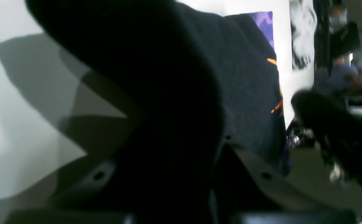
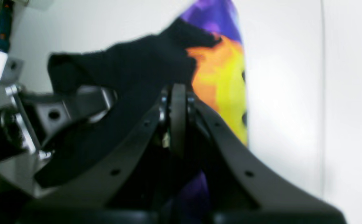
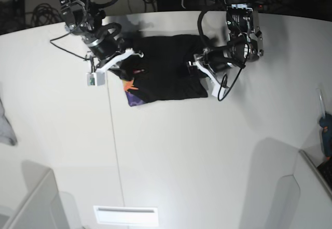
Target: Fold the T-shirt properly
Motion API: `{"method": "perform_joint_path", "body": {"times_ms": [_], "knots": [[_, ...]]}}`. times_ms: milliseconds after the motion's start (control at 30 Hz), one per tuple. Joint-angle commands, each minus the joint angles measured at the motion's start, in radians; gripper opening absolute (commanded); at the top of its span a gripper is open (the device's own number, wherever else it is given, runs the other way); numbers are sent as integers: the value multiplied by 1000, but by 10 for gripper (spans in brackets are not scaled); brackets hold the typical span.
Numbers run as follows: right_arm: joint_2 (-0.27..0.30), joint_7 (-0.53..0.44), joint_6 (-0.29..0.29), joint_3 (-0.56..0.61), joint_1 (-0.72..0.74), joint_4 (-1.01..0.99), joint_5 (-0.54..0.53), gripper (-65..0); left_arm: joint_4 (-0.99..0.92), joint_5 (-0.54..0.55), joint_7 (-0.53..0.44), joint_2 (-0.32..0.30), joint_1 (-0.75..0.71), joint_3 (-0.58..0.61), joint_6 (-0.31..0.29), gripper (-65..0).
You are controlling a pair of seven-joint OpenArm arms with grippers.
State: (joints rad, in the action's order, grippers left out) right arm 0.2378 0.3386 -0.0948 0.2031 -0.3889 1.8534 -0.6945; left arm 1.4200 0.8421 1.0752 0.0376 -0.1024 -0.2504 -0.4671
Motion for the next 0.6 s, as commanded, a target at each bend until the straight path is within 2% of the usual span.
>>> {"method": "perform_joint_path", "body": {"times_ms": [0, 233, 400, 567], "knots": [[7, -25, 7, -21, -11, 22, -3, -650, 5, 4, 17, -14, 13, 9, 6, -650], [-2, -26, 7, -158, -72, 45, -4, -650, 8, 4, 24, -132, 80, 138, 12, -650], [-4, -26, 7, -212, -114, 48, -4, -650, 8, 4, 24, -230, 155, 276, 84, -650], [-53, -25, 7, -310, -158, 48, -4, -650, 6, 4, 20, -305, 249, 446, 89, -650]]}}
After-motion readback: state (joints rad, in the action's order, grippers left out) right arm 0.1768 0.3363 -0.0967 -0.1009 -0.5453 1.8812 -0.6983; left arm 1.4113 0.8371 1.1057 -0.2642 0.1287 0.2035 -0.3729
